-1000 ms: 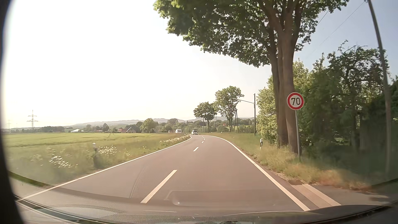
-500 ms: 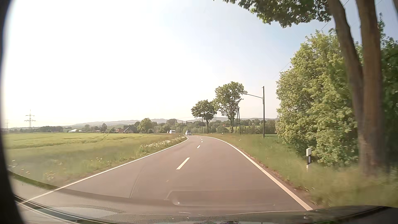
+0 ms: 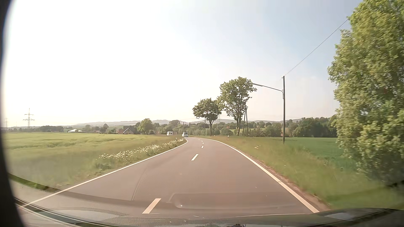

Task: Follow the waypoints while adhering to traffic rules and regulations

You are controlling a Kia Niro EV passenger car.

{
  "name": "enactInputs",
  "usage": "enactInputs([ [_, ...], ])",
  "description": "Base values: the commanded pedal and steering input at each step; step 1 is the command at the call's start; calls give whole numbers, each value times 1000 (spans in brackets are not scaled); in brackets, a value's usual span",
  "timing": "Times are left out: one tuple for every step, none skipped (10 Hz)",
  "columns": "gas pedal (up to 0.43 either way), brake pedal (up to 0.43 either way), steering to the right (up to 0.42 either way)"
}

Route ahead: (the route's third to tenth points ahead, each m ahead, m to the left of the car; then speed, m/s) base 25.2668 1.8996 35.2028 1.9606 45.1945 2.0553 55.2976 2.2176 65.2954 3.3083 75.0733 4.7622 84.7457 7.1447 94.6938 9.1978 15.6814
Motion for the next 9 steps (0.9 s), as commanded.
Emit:
enactInputs([
  [177,0,-1],
  [157,0,-1],
  [157,0,-1],
  [157,0,-1],
  [157,0,-1],
  [157,0,-1],
  [157,0,-1],
  [169,0,-1],
  [169,0,-1],
])
